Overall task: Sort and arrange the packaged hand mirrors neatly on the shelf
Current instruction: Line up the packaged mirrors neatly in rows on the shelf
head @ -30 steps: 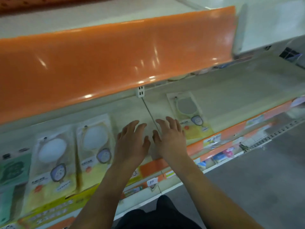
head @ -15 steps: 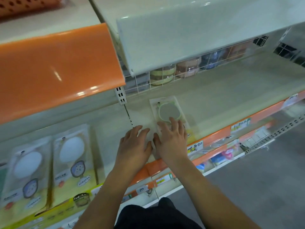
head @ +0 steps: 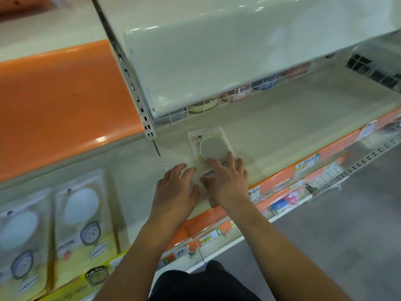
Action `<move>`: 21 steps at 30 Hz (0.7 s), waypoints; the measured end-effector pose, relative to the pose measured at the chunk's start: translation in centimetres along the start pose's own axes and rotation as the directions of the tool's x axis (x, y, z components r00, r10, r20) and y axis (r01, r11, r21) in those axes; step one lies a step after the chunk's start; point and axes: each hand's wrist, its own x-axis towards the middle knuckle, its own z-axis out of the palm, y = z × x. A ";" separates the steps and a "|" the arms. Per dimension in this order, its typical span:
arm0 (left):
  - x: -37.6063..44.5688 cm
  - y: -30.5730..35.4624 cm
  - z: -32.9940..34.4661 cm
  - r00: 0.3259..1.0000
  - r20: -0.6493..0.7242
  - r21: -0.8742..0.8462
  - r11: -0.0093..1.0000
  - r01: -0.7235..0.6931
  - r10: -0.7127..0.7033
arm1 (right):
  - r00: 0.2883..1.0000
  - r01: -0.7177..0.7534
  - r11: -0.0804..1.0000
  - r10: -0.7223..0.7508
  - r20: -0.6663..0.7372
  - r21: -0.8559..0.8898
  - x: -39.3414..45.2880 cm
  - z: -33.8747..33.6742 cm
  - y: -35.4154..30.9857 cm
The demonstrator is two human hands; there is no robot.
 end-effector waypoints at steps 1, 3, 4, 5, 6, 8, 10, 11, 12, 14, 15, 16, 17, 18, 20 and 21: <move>0.1 0.0 -0.1 1.000 -0.004 -0.008 1.000 0.005 -0.005 | 1.000 0.001 1.000 -0.001 0.004 -0.011 0.1 -0.1 0.0; 0.1 0.0 -0.1 1.000 -0.010 -0.014 1.000 0.014 -0.014 | 1.000 -0.003 0.999 0.003 0.015 -0.034 0.3 -0.4 -0.2; 0.1 0.0 -0.2 1.000 -0.012 -0.011 1.000 0.019 -0.019 | 1.000 -0.005 0.999 0.006 0.021 -0.041 0.4 -0.6 -0.4; 0.0 0.0 -0.2 1.000 -0.015 -0.011 1.000 0.024 -0.024 | 0.999 -0.007 0.999 0.009 0.032 -0.042 0.6 -0.8 -0.5; -0.1 0.0 -0.2 0.999 -0.021 -0.013 0.999 0.029 -0.029 | 0.999 -0.009 0.999 0.010 0.040 -0.040 0.7 -1.0 -0.6; -0.4 0.0 -0.3 0.999 -0.033 -0.017 0.999 0.040 -0.041 | 0.999 0.000 1.000 0.001 0.053 -0.019 0.8 -1.2 -0.6; -0.6 -0.2 -0.3 0.998 -0.039 -0.024 0.998 0.057 -0.058 | 0.998 0.025 0.999 -0.027 0.062 0.033 0.9 -1.0 -0.9; -0.8 -0.3 -0.3 0.997 -0.043 -0.029 0.997 0.068 -0.070 | 0.997 0.043 0.997 -0.047 0.064 0.064 1.0 -0.8 -1.1; -0.9 -0.5 -0.3 0.995 -0.050 -0.032 0.996 0.079 -0.081 | 0.996 0.064 0.994 -0.070 0.060 0.087 1.0 -0.5 -1.4; -1.5 -0.9 -0.3 0.992 -0.066 -0.031 0.994 0.101 -0.103 | 0.993 0.111 0.988 -0.115 0.031 0.105 0.9 0.1 -2.0; -1.7 -1.1 -0.4 0.991 -0.077 -0.028 0.993 0.112 -0.114 | 0.991 0.131 0.985 -0.134 0.018 0.110 0.8 0.4 -2.3; -2.0 -1.4 -0.5 0.988 -0.087 -0.021 0.992 0.124 -0.125 | 0.988 0.154 0.981 -0.155 0.005 0.117 0.8 0.6 -2.6; -2.3 -1.7 -0.6 0.986 -0.099 -0.012 0.991 0.135 -0.136 | 0.984 0.178 0.975 -0.179 -0.009 0.130 0.7 0.8 -3.1; -2.7 -2.1 -0.8 0.982 -0.117 -0.008 0.989 0.145 -0.145 | 0.978 0.208 0.967 -0.207 -0.025 0.143 0.5 1.0 -3.6; -3.5 -3.0 -1.2 0.974 -0.152 -0.015 0.986 0.169 -0.169 | 0.964 0.266 0.950 -0.261 -0.051 0.163 0.1 1.3 -4.9; -4.0 -3.5 -1.5 0.970 -0.157 -0.020 0.982 0.185 -0.186 | 0.958 0.288 0.942 -0.283 -0.054 0.172 -0.2 1.4 -5.7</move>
